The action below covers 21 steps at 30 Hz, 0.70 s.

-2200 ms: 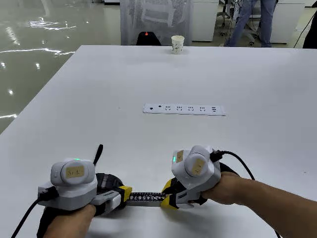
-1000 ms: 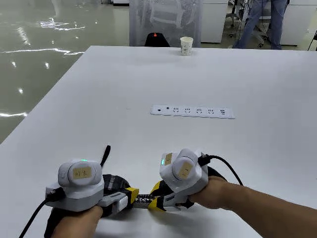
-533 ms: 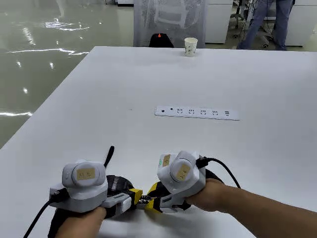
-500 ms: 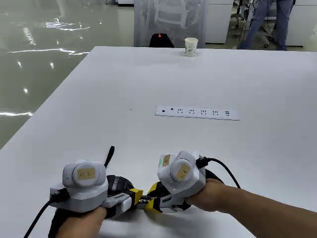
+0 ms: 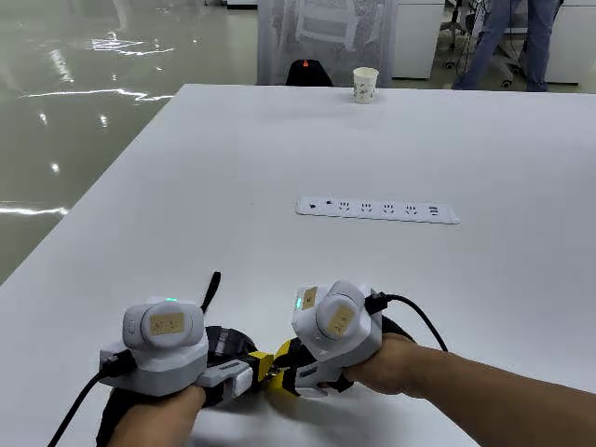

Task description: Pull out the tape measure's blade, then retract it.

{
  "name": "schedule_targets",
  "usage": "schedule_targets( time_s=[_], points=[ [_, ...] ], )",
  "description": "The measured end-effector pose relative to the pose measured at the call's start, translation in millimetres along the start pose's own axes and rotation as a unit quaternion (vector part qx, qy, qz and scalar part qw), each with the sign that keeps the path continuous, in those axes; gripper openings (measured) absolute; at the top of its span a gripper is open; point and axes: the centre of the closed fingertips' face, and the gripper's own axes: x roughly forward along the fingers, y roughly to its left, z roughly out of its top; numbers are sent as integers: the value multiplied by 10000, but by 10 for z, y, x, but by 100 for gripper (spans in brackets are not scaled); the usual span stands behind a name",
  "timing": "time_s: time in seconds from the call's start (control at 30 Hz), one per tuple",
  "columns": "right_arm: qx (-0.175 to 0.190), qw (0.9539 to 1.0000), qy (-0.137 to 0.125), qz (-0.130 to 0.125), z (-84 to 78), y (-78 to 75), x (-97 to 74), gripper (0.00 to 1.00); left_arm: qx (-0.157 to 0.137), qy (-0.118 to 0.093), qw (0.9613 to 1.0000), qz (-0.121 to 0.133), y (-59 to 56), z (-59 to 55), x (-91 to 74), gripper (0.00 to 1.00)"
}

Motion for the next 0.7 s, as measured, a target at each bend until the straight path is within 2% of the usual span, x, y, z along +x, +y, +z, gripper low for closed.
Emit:
schedule_targets(
  time_s=[0.7],
  points=[
    [-40, 10000, 17, -39, 9, 2, 16, 12, -6, -15, 10000, -24, 0, 3, 7, 64]
  ],
)
